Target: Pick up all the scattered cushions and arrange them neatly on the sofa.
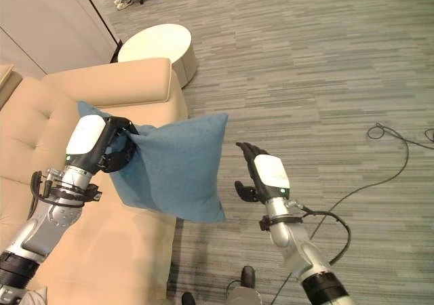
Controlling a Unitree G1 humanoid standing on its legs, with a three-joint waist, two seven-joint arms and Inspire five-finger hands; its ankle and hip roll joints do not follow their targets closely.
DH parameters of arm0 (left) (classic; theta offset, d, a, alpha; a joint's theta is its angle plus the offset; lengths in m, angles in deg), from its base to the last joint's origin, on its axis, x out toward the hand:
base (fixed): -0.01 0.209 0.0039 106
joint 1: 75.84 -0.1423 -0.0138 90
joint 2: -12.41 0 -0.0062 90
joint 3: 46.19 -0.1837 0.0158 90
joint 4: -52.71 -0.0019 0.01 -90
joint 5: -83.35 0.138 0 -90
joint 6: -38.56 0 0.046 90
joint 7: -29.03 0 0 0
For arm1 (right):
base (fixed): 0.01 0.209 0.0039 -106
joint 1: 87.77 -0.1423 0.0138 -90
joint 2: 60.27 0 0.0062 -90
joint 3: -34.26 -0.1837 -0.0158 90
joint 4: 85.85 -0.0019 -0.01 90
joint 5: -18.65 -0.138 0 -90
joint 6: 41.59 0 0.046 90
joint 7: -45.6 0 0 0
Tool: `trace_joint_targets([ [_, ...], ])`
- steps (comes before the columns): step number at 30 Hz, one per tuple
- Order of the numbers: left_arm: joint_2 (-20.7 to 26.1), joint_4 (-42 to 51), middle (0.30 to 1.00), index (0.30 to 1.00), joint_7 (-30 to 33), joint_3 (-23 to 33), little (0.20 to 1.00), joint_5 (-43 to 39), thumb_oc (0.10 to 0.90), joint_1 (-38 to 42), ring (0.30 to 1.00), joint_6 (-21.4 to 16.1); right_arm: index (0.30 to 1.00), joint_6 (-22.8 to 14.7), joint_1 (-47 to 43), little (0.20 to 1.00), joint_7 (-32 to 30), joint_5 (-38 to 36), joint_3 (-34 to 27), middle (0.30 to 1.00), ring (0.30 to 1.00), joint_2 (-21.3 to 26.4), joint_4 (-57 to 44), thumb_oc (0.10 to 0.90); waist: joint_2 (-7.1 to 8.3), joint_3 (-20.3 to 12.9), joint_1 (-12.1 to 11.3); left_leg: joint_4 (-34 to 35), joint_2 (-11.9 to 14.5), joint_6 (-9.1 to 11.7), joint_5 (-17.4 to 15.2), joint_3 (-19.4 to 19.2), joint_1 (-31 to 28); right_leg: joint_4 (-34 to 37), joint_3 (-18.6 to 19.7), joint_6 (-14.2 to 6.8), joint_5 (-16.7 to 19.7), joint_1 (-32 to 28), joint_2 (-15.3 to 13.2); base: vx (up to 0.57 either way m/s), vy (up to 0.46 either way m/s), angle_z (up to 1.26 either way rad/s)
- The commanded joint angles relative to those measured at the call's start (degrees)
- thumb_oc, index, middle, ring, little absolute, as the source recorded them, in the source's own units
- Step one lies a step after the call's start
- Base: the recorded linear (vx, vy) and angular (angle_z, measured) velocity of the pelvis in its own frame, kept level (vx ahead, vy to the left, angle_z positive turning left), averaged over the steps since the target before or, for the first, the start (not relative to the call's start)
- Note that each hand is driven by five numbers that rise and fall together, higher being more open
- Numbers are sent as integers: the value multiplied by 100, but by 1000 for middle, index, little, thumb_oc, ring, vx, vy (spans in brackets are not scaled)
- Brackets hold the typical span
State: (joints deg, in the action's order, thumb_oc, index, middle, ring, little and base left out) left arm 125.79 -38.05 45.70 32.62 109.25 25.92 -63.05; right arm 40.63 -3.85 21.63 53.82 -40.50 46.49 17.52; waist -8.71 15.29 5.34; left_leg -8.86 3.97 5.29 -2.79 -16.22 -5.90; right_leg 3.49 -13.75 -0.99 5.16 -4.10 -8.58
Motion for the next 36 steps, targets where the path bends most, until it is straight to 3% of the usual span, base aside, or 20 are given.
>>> trace_joint_targets([
  [1,163,709,300,300,1227,778,300,-358,400,1025,300,-418,900,-473,420,900,-16,-568,109,900,900,-195,-451,800,-102,-919,-124,605,478,111,-152,157,-129,-58,-285,-833,-798,-293,-318,5,-14,17],
  [2,169,720,300,300,1223,778,300,-359,400,1012,300,-414,900,-480,424,900,-1,-589,107,900,900,-196,-451,800,-94,-927,-123,610,475,110,-150,159,-131,-54,-288,-834,-797,-296,-320,7,-6,4],
  [3,163,768,300,300,1161,808,300,-374,400,997,300,-428,900,-555,493,900,327,-1280,127,900,900,-434,-116,800,-75,-943,-139,626,458,104,-160,171,-145,-52,-288,-836,-779,-306,-321,8,0,-4],
  [8,178,753,300,300,1039,827,300,-476,400,996,300,-454,900,-657,535,900,759,-2237,116,900,900,-728,216,800,-27,-969,-169,685,417,94,-184,204,-177,-37,-303,-853,-739,-335,-352,5,5,2],
  [17,109,946,300,300,797,857,300,-862,400,823,300,-622,900,-684,42,900,767,-2440,201,900,900,-895,740,800,-19,-1032,-340,802,335,73,-179,276,-204,-26,-382,-880,-698,-357,-427,6,3,5],
  [25,-166,1040,300,300,661,725,300,-1578,400,677,300,-802,900,-669,-863,900,837,-2776,659,900,900,-1244,1273,800,-52,-1058,-577,813,246,53,-213,347,-236,17,-502,-880,-669,-461,-508,8,10,4],
  [35,-414,998,300,300,515,324,300,-1777,400,1108,300,-879,900,-763,-1014,900,1902,-4595,1143,900,900,-1883,1400,800,-24,-1048,-684,845,166,57,-196,435,-193,12,-626,-906,-639,-485,-580,7,11,9],
  [36,-441,969,300,300,477,259,300,-1807,400,1195,300,-879,531,-756,-1014,531,2054,-4827,1170,531,531,-1910,1400,554,-12,-1042,-683,850,160,60,-192,442,-187,5,-633,-910,-639,-485,-585,3,1,8],
])
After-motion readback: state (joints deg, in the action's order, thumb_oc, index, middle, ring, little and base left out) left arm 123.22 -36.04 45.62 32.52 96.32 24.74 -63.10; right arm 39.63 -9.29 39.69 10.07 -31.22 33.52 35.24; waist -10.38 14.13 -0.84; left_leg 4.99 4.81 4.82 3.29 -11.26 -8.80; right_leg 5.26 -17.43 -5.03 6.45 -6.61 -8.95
